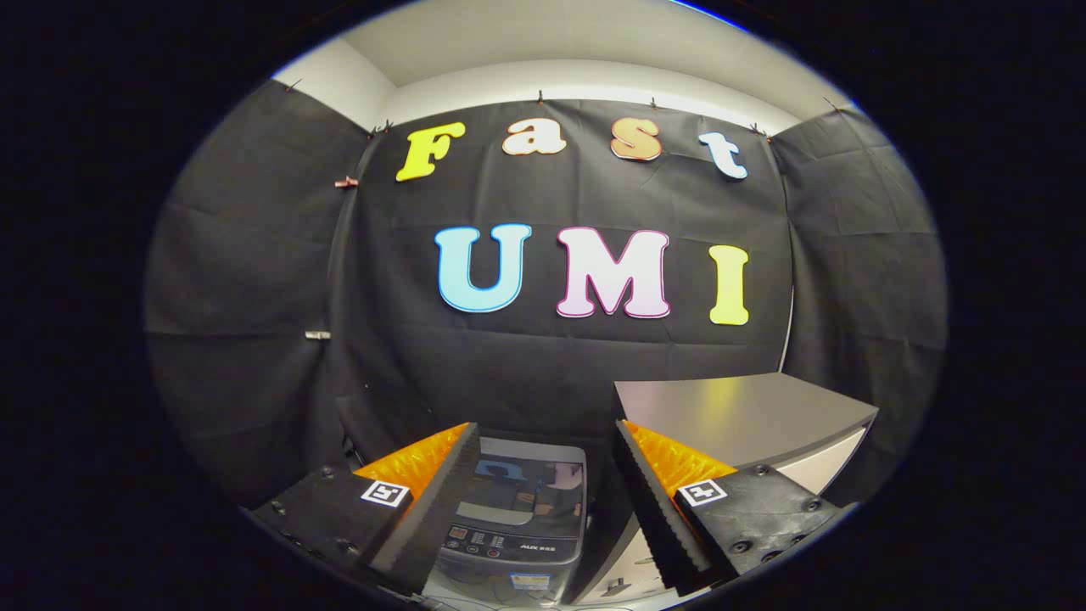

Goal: Put the clothes into the washing machine and then close the washing machine lid.

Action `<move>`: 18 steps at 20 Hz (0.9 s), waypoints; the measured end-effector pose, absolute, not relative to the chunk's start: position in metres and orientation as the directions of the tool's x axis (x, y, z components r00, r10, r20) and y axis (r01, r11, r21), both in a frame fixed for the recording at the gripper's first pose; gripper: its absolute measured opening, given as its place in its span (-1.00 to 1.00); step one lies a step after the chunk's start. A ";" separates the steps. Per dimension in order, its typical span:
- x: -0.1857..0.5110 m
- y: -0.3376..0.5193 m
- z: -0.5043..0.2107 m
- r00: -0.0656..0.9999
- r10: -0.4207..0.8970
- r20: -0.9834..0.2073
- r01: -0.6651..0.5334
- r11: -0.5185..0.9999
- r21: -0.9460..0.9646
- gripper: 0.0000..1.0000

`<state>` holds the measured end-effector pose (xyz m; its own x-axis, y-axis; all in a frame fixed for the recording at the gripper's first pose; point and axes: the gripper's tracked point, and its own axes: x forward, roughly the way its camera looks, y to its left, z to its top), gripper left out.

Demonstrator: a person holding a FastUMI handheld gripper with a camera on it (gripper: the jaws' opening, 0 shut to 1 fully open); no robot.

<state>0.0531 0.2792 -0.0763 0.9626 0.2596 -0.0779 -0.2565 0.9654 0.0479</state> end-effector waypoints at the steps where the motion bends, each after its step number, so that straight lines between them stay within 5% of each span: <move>1: 0.048 0.270 -0.076 0.965 0.255 -0.066 -0.252 0.966 0.054 0.98; 18: 0.007 0.190 -0.089 0.957 0.272 -0.104 -0.272 0.962 0.007 0.98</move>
<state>0.0067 0.1901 -0.0892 0.9568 0.2716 -0.1041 -0.2724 0.9622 0.0070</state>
